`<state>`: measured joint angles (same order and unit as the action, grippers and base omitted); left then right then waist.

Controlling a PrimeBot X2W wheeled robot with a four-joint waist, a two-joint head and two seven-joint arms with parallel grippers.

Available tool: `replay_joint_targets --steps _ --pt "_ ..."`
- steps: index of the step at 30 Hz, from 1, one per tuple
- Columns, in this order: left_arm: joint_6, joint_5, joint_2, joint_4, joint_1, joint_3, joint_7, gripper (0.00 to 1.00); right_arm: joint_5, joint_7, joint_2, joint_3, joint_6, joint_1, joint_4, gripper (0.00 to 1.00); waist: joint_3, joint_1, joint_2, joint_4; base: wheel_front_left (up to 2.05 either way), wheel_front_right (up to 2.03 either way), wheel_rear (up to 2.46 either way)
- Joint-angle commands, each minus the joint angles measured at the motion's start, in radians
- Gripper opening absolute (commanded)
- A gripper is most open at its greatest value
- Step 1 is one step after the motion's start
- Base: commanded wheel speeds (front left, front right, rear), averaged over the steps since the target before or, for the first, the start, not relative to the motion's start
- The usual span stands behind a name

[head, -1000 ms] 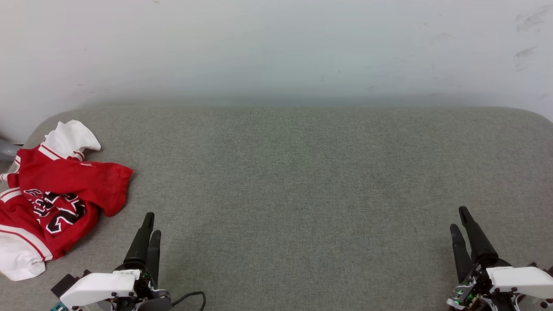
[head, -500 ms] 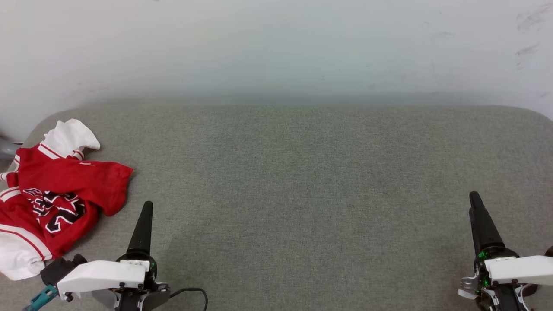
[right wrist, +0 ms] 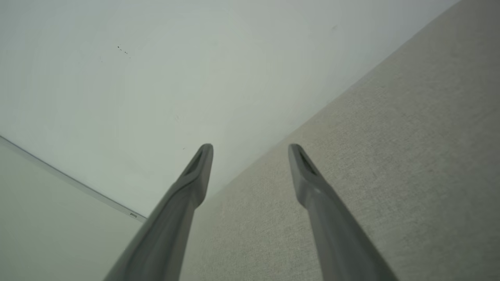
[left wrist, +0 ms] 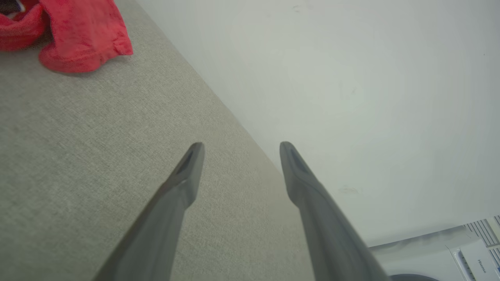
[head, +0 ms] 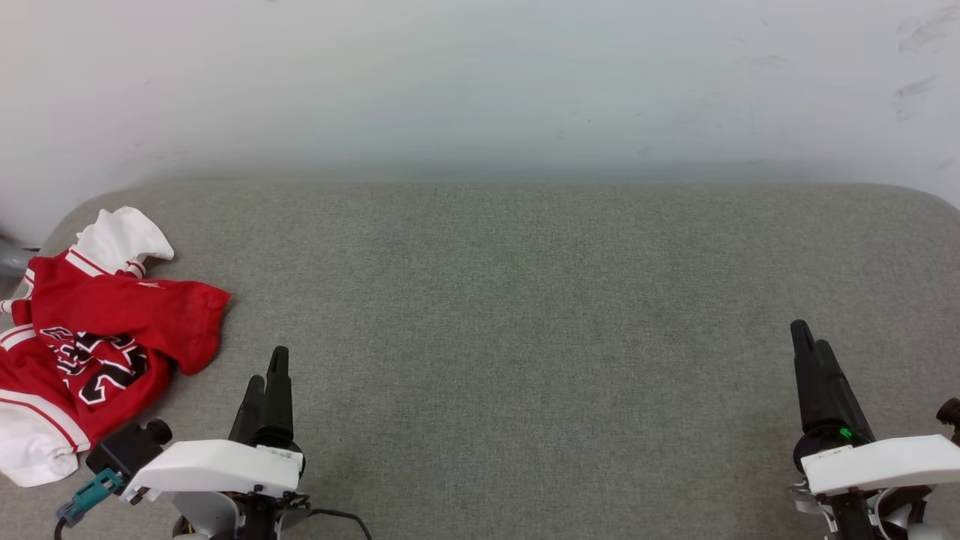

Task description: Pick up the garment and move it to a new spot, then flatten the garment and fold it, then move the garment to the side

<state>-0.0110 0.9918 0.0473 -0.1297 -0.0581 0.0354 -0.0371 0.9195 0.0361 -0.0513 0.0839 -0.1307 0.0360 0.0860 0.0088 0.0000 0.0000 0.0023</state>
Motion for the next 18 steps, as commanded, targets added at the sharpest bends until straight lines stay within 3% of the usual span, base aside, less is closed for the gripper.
replay_joint_targets --steps 1,18 --pt "-0.010 -0.047 0.002 0.020 -0.004 -0.007 -0.012 1.00 -0.050 0.013 0.000 -0.004 0.000 0.004 -0.025 1.00 0.000 0.0000 0.0000 0.000 0.00 0.00 0.00" --pt "-0.057 -0.294 0.003 0.024 0.014 -0.046 -0.068 1.00 -0.307 0.069 0.000 -0.016 0.000 -0.020 0.001 1.00 -0.001 0.0000 0.0000 0.003 0.00 0.00 0.00"
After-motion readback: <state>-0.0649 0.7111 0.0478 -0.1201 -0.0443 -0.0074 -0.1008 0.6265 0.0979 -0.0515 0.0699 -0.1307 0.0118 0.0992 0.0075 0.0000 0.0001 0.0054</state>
